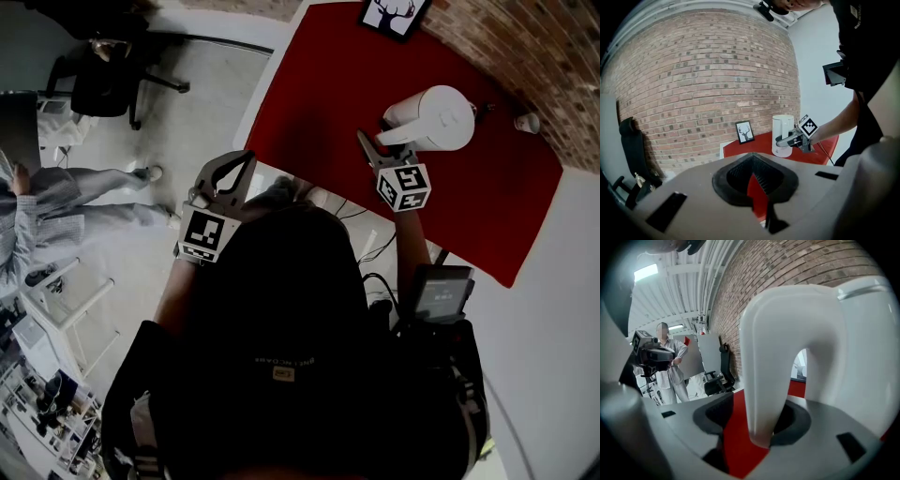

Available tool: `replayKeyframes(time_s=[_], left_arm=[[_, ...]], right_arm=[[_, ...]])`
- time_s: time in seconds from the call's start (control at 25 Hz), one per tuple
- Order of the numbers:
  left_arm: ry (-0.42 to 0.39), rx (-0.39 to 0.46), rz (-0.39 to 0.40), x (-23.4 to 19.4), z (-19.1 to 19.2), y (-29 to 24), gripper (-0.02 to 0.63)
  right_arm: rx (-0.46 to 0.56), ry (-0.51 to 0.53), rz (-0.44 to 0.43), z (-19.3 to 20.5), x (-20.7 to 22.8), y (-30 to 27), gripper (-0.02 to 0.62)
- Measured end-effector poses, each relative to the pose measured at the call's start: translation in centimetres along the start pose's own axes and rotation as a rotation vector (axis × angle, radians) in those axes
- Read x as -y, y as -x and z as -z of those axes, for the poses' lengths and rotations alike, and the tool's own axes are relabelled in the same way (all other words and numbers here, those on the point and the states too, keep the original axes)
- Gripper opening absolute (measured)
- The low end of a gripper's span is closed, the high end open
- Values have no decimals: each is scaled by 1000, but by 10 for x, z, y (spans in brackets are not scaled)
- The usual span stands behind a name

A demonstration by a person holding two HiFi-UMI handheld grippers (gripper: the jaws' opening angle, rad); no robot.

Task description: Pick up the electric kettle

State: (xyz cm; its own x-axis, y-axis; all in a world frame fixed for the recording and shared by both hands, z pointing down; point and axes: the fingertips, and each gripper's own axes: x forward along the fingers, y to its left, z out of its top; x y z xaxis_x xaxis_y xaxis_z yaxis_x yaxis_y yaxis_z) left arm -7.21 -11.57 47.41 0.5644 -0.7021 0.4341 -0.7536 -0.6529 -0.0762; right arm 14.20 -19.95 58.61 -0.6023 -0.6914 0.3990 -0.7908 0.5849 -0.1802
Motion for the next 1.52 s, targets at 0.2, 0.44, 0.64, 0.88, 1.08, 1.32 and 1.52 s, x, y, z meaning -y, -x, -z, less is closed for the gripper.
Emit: replayKeyframes(time_s=[0.2, 0.44, 0.64, 0.88, 1.08, 1.32, 1.52], left_arm=[[3, 8, -12, -5, -1, 2, 6], [12, 6, -28, -11, 2, 5, 6], [20, 6, -34, -13, 4, 8, 6], [23, 10, -47, -16, 6, 13, 6], [16, 15, -45, -17, 4, 16, 6], [14, 20, -46, -17, 5, 26, 6], [7, 29, -52, -20, 4, 30, 6]], right_arm=[[-5, -22, 61, -1, 4, -8, 225], [-31, -36, 216, -3, 22, -15, 160], [-39, 27, 313, -10, 33, -16, 123], [-44, 32, 352, -10, 35, -20, 112], [-63, 44, 402, -10, 36, -25, 115], [-83, 67, 437, -9, 33, -25, 123], [-102, 73, 459, -9, 35, -22, 132]])
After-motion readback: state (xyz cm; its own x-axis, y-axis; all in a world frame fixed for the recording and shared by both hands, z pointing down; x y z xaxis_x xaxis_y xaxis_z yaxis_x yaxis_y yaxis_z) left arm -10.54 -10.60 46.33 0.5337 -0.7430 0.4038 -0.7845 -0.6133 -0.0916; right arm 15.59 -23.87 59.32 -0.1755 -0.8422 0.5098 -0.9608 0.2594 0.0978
